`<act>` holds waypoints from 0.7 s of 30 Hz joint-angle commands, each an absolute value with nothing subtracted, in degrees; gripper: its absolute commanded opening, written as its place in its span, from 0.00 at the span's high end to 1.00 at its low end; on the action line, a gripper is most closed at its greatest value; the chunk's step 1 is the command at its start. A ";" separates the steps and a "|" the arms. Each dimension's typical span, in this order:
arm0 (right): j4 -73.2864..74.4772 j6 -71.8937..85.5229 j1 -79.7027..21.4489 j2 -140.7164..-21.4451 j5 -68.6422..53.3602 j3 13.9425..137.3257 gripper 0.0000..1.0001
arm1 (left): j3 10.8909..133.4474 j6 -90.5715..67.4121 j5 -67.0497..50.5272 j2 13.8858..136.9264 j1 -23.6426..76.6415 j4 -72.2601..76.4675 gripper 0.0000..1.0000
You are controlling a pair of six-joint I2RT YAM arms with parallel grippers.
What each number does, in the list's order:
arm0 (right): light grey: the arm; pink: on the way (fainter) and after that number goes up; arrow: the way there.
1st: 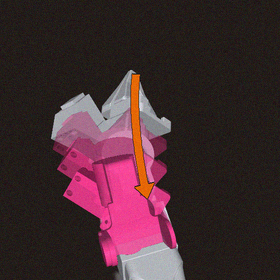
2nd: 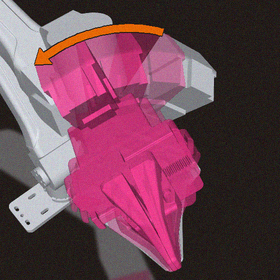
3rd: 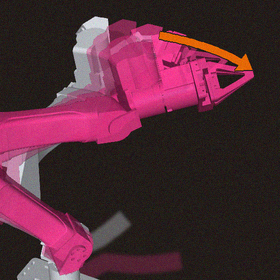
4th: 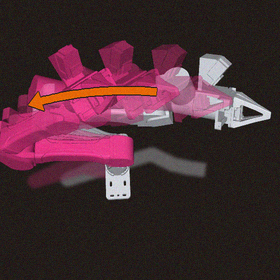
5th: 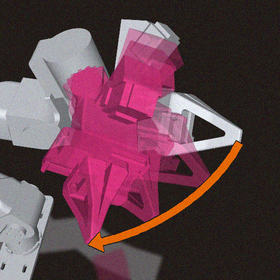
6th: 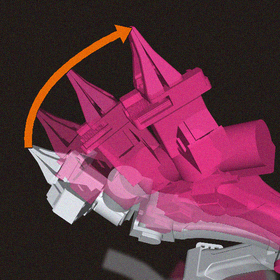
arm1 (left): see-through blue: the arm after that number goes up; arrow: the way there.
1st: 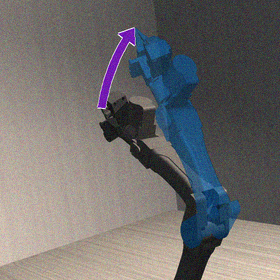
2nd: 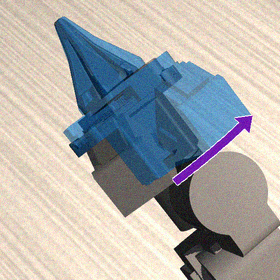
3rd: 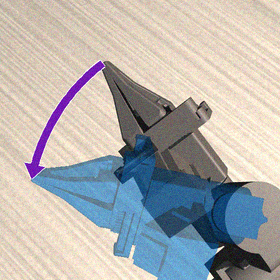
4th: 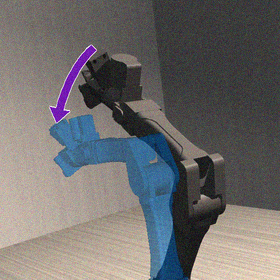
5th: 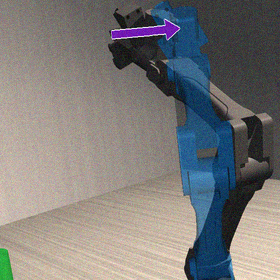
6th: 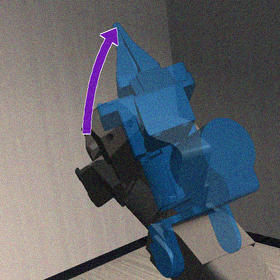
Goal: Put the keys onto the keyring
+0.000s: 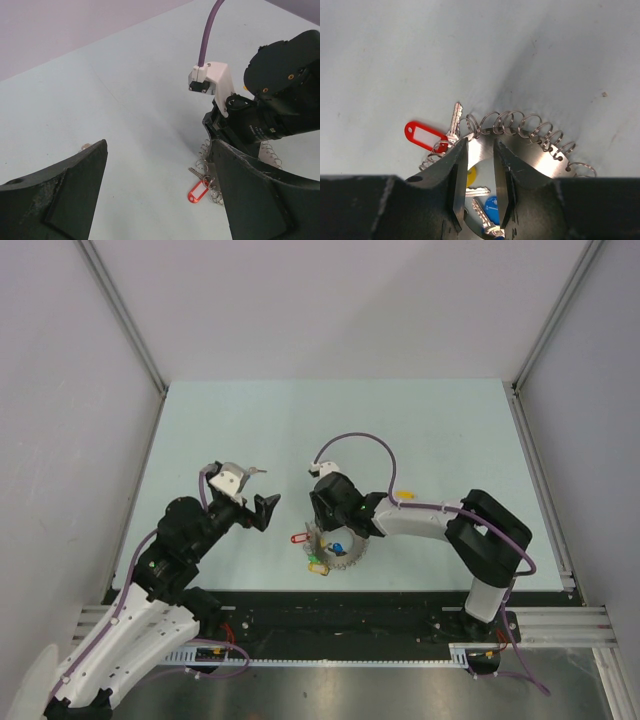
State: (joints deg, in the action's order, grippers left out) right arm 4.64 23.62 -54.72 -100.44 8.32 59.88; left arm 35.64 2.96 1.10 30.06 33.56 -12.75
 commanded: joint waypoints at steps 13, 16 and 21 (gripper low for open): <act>-3.08 29.35 -54.93 -105.64 11.25 59.94 0.72 | 35.60 2.11 -0.88 30.06 32.96 -11.69 0.09; -2.99 30.49 -54.58 -106.17 11.60 59.94 0.72 | 35.60 2.02 -0.79 30.15 32.96 -11.69 0.09; -3.08 32.08 -54.32 -106.08 12.04 59.94 0.73 | 35.68 2.02 -1.23 30.06 32.96 -11.69 0.09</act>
